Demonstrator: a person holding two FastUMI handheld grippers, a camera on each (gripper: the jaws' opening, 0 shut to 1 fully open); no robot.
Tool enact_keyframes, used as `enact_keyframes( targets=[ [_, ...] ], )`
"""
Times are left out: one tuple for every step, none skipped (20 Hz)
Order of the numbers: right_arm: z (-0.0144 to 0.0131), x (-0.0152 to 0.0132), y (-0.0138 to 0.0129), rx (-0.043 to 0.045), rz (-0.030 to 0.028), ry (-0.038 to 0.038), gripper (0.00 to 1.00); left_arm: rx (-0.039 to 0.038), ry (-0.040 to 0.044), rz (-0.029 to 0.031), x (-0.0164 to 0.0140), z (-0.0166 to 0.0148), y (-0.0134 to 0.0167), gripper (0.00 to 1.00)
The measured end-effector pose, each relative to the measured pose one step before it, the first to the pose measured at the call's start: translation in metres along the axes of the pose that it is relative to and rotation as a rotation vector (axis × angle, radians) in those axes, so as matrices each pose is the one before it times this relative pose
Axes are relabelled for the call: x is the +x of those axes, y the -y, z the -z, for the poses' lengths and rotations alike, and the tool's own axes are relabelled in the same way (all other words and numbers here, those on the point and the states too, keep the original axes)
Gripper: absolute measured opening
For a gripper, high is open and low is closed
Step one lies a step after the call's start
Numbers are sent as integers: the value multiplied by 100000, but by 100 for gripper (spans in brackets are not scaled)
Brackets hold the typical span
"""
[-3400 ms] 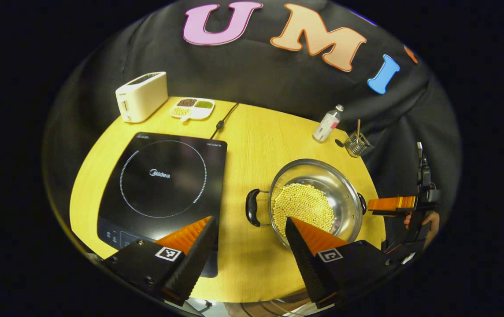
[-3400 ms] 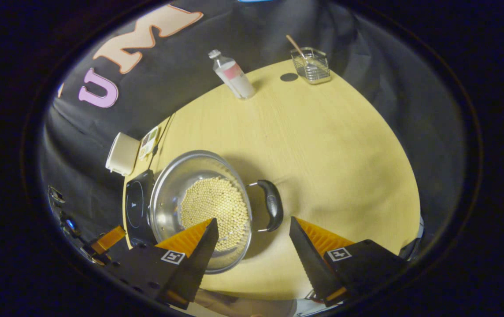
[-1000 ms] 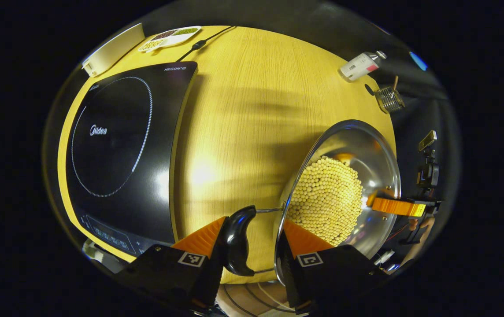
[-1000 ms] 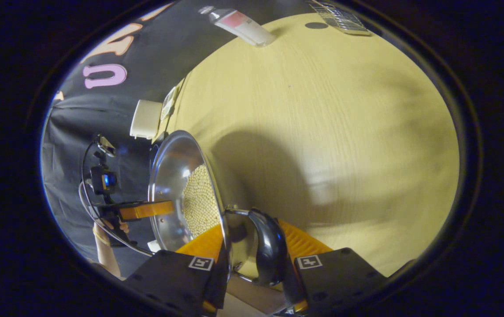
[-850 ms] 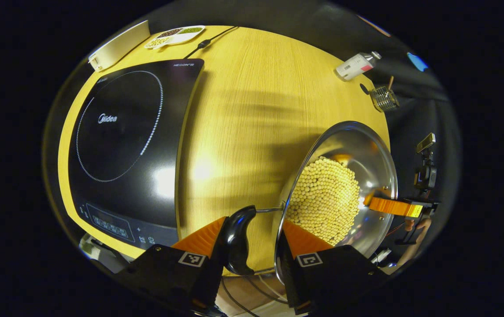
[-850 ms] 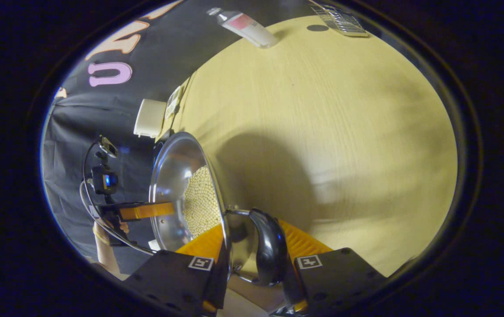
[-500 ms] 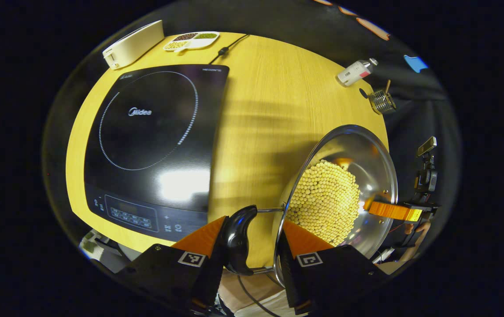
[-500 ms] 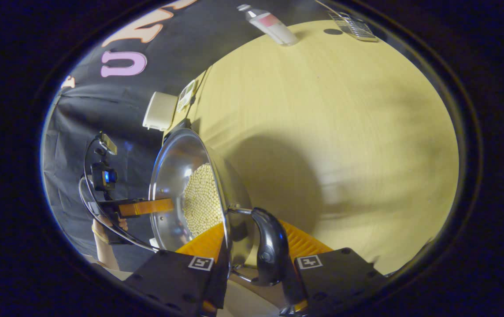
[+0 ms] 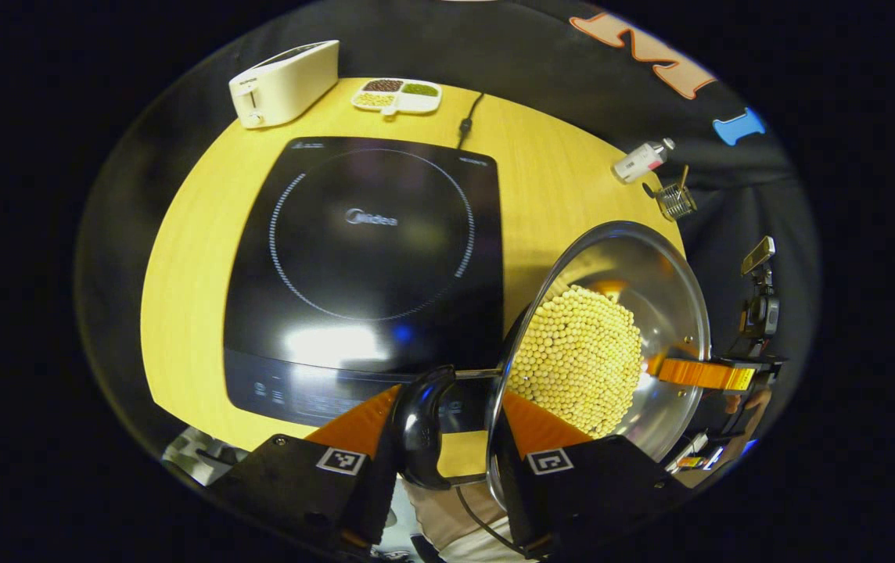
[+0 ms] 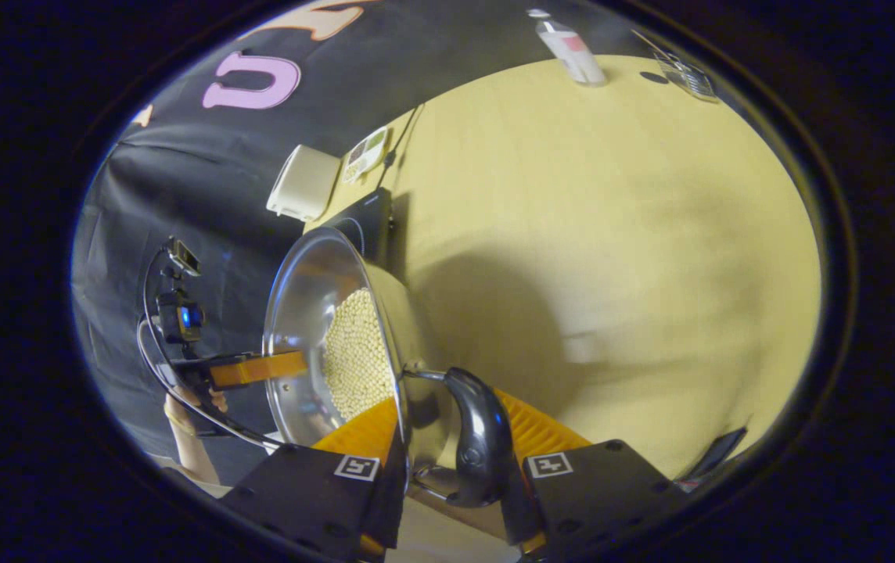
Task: First push the handle of the pot to place it horizontally, then grasp the pot with both hands and set it on the induction cooktop.
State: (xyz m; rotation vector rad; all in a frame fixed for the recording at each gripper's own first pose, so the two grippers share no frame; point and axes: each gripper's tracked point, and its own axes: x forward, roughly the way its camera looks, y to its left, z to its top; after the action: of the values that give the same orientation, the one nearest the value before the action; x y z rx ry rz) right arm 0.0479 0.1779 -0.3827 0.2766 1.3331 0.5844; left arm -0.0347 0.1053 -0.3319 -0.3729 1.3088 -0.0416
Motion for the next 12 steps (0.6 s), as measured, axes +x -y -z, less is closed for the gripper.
enact_keyframes(
  targets=[
    [201, 855, -1301, 295, 233, 874, 48, 622, 261, 129, -701, -131, -1548, 60],
    [238, 814, -1058, 150, 199, 676, 48, 768, 216, 209, -332, -275, -1394, 60],
    [-12, 844, -1299, -288, 6, 1028, 48, 263, 636, 7, -160, -352, -1339, 60],
    [-216, 970, -1131, -241, 231, 1086, 48, 138, 435, -16, -3, -421, -1294, 63],
    [-271, 878, -854, -283, 406, 969, 48, 26, 559, -113, -299, -186, -1223, 60],
    [-208, 795, -835, -212, 386, 802, 48, -133, 578, -82, -131, -336, -1145, 60],
    [-327, 778, -810, -200, 78, 839, 48, -168, 692, -115, 78, -501, -977, 60],
    [-224, 719, -775, -12, 172, 523, 48, -120, 816, -112, -16, -579, -959, 60],
    [-381, 740, -711, -273, 26, 814, 48, 132, 1080, -112, 29, -565, -870, 60],
    [-416, 730, -700, -423, 61, 743, 48, 70, 1621, -284, -32, -762, -882, 60],
    [-346, 725, -692, -551, 314, 440, 48, 92, 1118, -346, 40, -546, -738, 60],
    [-300, 673, -553, -809, 212, 503, 48, 317, 1013, -353, 31, -617, -725, 60]
  ],
)
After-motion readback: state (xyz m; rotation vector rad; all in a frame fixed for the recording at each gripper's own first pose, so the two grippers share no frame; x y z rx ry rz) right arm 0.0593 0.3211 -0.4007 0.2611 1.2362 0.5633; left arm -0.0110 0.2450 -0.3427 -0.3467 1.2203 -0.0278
